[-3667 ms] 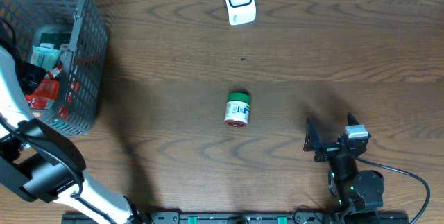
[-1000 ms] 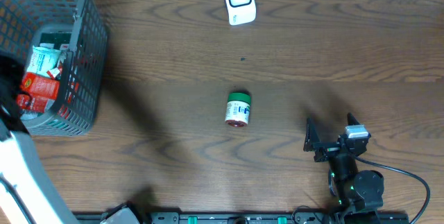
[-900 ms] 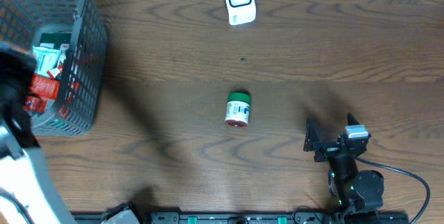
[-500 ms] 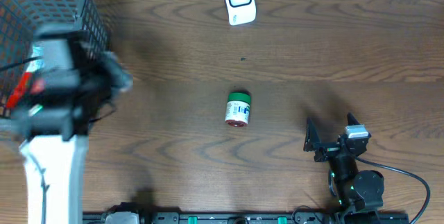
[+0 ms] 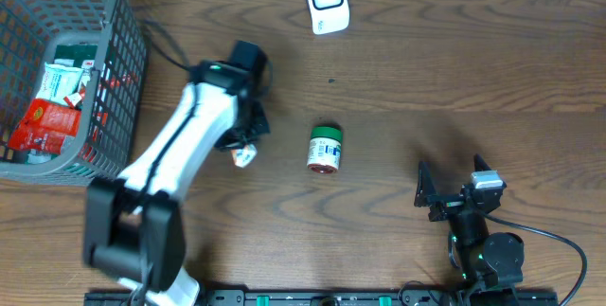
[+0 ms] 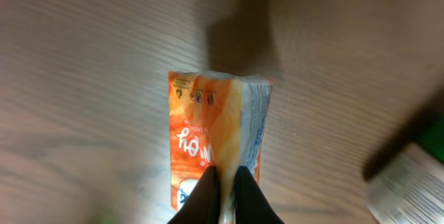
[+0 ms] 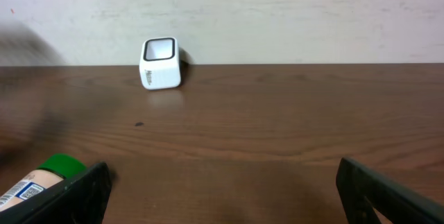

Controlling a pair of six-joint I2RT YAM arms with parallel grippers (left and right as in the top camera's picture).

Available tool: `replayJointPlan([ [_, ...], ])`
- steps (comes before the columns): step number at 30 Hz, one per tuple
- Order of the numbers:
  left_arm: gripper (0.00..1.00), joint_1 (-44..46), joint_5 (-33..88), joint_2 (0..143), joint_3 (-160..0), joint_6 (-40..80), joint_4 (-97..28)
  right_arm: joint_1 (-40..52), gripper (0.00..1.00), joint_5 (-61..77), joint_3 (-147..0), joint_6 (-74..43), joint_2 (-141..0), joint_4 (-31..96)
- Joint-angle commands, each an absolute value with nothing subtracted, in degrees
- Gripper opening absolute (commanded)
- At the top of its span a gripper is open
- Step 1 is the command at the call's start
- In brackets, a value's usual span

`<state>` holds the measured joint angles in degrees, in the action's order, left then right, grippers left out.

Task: Scan the item barcode
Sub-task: 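Lift the tissue pack out and set it on the table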

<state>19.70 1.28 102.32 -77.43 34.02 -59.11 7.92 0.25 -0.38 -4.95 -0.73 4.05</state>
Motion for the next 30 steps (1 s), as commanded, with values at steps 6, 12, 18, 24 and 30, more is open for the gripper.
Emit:
replayJointPlan([
  [6, 0.41, 23.2, 0.2, 110.1, -77.3, 30.7, -55.1, 7.5, 0.99, 0.3, -0.3, -4.2, -0.6, 4.3],
  [12, 0.73, 22.6, 1.0, 107.7, -80.7, 25.6, -56.8, 7.5, 0.99, 0.3, -0.3, -4.2, -0.6, 4.3],
  [18, 0.74, 20.1, 1.0, 100.5, -82.7, 25.1, -58.3, 7.5, 0.99, 0.3, -0.3, -4.2, -0.6, 4.3],
  [24, 0.72, 15.2, 1.0, 97.7, -82.2, 25.0, -62.0, 7.5, 0.99, 0.3, -0.3, -4.2, -0.6, 4.3],
  [30, 0.68, 11.0, 13.1, 98.0, -74.1, 17.8, -57.3, 7.5, 0.99, 0.3, -0.3, -4.2, -0.6, 4.3],
])
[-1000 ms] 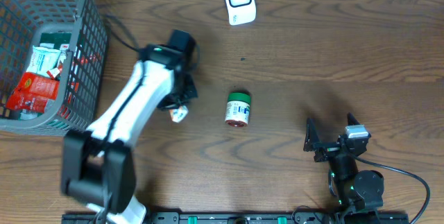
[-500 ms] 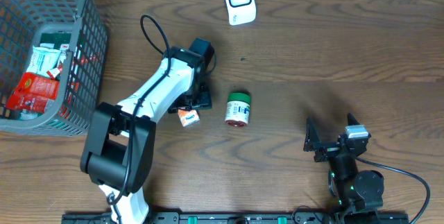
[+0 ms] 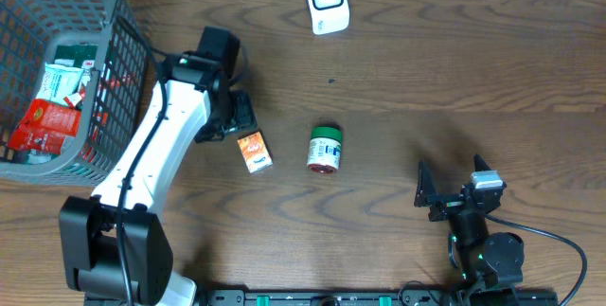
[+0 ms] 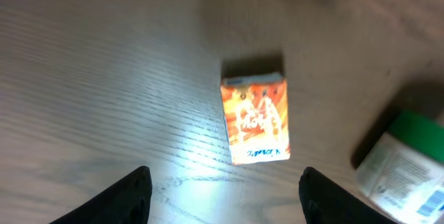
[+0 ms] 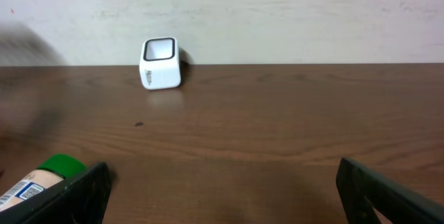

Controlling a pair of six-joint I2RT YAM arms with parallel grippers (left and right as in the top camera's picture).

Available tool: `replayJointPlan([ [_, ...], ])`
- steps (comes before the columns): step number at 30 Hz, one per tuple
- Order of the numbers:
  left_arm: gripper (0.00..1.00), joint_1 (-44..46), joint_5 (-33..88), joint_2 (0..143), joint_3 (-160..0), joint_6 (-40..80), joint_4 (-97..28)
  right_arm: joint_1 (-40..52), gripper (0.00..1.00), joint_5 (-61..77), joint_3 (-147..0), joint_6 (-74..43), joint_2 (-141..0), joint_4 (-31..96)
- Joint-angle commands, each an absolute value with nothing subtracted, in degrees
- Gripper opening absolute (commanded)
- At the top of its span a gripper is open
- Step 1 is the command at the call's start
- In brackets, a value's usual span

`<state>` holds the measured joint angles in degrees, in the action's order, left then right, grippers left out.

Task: Scan the item barcode
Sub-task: 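Lift the tissue pack out and set it on the table, then regrasp the orange tissue pack upright with the left gripper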

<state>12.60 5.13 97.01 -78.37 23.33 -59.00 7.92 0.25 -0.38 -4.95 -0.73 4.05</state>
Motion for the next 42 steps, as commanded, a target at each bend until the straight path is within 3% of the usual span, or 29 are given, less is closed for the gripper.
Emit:
replayJointPlan([
  [1, 0.68, 10.5, 14.5, 98.0, -72.6, 16.7, -55.7, 7.5, 0.99, 0.3, -0.3, -4.2, -0.6, 4.3],
  [7, 0.65, 7.7, 20.2, 98.1, -63.9, 14.8, -47.3, 7.5, 0.99, 0.3, -0.3, -4.2, -0.6, 4.3],
  [12, 0.43, 7.6, 20.4, 98.1, -59.0, 15.3, -41.5, 7.5, 0.99, 0.3, -0.3, -4.2, -0.6, 4.3],
  [26, 0.43, 7.6, 20.3, 98.1, -54.8, 19.4, -34.0, 7.5, 0.99, 0.3, -0.3, -4.2, -0.6, 4.3],
  [42, 0.35, 7.7, 20.4, 98.1, -48.6, 25.0, -26.2, 7.5, 0.99, 0.3, -0.3, -4.2, -0.6, 4.3],
])
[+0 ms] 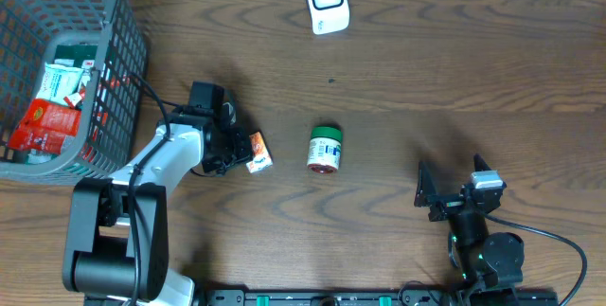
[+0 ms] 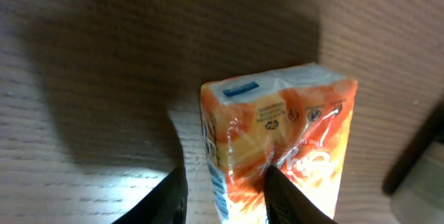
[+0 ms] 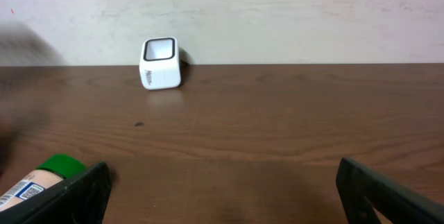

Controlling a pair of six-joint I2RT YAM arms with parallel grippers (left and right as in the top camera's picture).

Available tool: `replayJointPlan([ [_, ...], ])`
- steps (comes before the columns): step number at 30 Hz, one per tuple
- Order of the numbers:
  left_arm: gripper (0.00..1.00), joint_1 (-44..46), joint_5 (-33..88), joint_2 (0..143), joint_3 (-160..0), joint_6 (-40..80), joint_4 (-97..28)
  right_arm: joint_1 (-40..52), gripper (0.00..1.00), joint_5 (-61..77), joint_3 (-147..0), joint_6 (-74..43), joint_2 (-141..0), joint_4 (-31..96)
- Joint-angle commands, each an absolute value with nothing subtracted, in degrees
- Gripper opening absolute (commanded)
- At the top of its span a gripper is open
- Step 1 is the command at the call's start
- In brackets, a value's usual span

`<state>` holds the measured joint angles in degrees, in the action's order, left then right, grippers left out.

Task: Scan the item barcode
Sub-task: 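Regrasp the orange tissue pack upright with the left gripper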

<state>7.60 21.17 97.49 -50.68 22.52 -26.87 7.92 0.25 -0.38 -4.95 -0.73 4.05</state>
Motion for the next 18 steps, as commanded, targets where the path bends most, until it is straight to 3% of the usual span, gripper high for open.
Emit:
replayJointPlan([
  [1, 0.31, 7.8, 20.4, 98.1, -48.6, 25.0, -26.2, 7.5, 0.99, 0.3, -0.3, -4.2, -0.6, 4.3],
  [3, 0.23, 7.8, 20.4, 98.1, -48.6, 25.0, -26.2, 7.5, 0.99, 0.3, -0.3, -4.2, -0.6, 4.3],
  [4, 0.14, 7.8, 20.4, 98.1, -48.6, 25.0, -26.0, 7.5, 0.99, 0.3, -0.3, -4.2, -0.6, 4.3],
  [6, 0.08, 7.8, 20.4, 98.1, -48.6, 25.0, -25.8, 7.5, 0.99, 0.3, -0.3, -4.2, -0.6, 4.3],
  [18, 0.07, 8.6, 17.0, 88.7, -52.0, 23.7, -27.0, 7.5, 0.99, 0.3, -0.3, -4.2, -0.6, 4.3],
])
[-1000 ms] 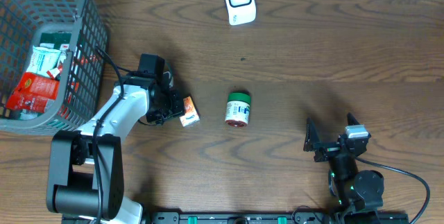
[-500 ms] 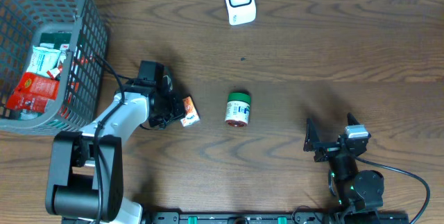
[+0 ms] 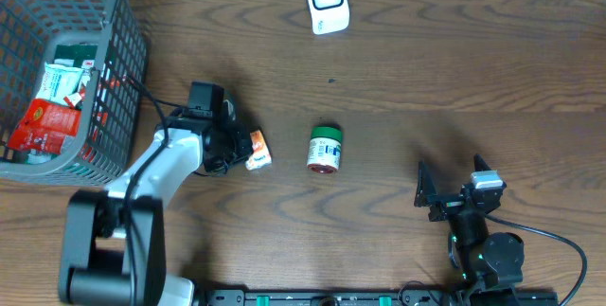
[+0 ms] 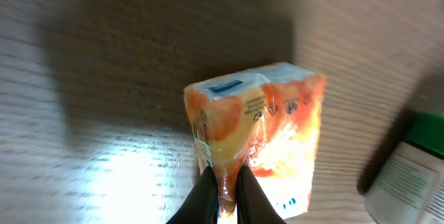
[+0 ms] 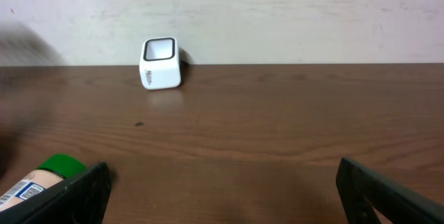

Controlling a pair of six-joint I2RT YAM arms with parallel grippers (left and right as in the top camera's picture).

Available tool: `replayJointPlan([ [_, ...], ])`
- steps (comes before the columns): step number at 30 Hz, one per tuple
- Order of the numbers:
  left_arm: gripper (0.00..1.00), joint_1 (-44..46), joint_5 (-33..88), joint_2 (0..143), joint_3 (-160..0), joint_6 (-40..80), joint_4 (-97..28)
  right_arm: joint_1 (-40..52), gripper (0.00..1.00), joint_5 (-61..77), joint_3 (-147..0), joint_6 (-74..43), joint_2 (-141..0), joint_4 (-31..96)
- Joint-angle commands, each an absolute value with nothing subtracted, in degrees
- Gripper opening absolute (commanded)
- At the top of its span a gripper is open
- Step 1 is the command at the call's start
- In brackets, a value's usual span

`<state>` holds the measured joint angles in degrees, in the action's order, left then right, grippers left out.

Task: Scan the item barcode
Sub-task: 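Regrasp the orange tissue pack upright with the left gripper, then carry the tissue pack under the white scanner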

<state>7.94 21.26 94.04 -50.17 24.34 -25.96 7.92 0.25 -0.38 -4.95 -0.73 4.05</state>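
Observation:
A small orange and white packet sits left of centre on the table, and my left gripper is shut on a fold of its wrapper. In the left wrist view the orange packet stands up from the wood. The white barcode scanner stands at the far edge, also seen as the scanner from the right wrist. My right gripper is open near the front right, holding nothing.
A green-capped bottle lies right of the packet, its edge showing as the bottle in the left wrist view. A grey wire basket with several packets stands at the far left.
My left gripper's fingers stood apart on either side of the packet's near end; now they are pinched shut on its wrapper. The right arm has not moved.
My left gripper first held the orange packet above the table left of the bottle. Then it was open and raised, with the packet lying flat on the wood. Later it was low at the packet with fingers apart, and now it is shut on it.

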Motion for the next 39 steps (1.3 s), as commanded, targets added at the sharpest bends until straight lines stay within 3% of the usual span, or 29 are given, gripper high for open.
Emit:
replayJointPlan([
  [1, 0.07, 9.1, 15.7, 87.5, -52.3, 23.7, -27.6, 7.5, 0.99, 0.3, -0.3, -4.2, -0.6, 4.3],
  [7, 0.07, 15.7, 3.1, 81.8, -57.5, 23.6, -36.6, 7.5, 0.99, 0.3, -0.3, -4.2, -0.6, 4.3],
  [17, 0.07, 31.2, -20.8, 91.7, -80.6, 23.0, -60.4, 7.5, 0.99, 0.3, -0.3, -4.2, -0.6, 4.3],
  [28, 0.07, 40.1, -35.2, 108.7, -83.0, 25.9, -61.2, 7.5, 0.99, 0.3, -0.3, -4.2, -0.6, 4.3],
  [39, 0.07, 41.5, -36.7, 114.8, -82.7, 32.5, -60.3, 7.5, 0.99, 0.3, -0.3, -4.2, -0.6, 4.3],
])
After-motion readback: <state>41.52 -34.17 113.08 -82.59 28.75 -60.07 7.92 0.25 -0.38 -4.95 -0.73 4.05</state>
